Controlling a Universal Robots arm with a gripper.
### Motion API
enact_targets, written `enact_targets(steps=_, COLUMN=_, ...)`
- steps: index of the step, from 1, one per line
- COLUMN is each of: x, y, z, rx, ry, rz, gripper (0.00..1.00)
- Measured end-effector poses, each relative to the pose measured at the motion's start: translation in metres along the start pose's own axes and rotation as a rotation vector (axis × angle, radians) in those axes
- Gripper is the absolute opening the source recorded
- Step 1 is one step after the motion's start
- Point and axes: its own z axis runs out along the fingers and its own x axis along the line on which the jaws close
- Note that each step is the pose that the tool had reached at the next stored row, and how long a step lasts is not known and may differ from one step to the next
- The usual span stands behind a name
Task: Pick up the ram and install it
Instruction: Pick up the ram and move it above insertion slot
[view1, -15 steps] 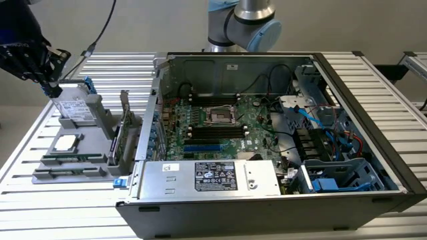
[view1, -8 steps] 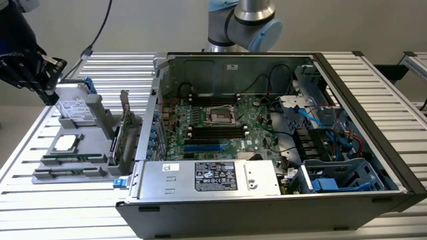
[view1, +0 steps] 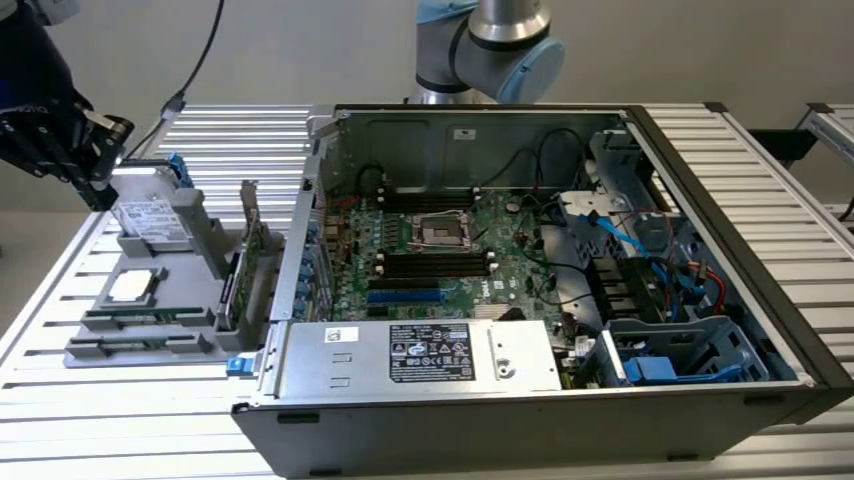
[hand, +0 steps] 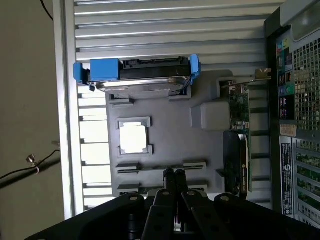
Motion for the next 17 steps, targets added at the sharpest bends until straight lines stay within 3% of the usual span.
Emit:
enact_targets(steps=9, x=-0.0001, y=-0.0014, z=0.0001, rx=-0.0002, ry=0.0007, rz=-0.006, gripper=0.10)
enact_targets(steps=17, x=-0.0002, y=-0.0017, z=0.0063, rx=0.0016, ry=0.0095, rz=-0.148, gripper=0.10)
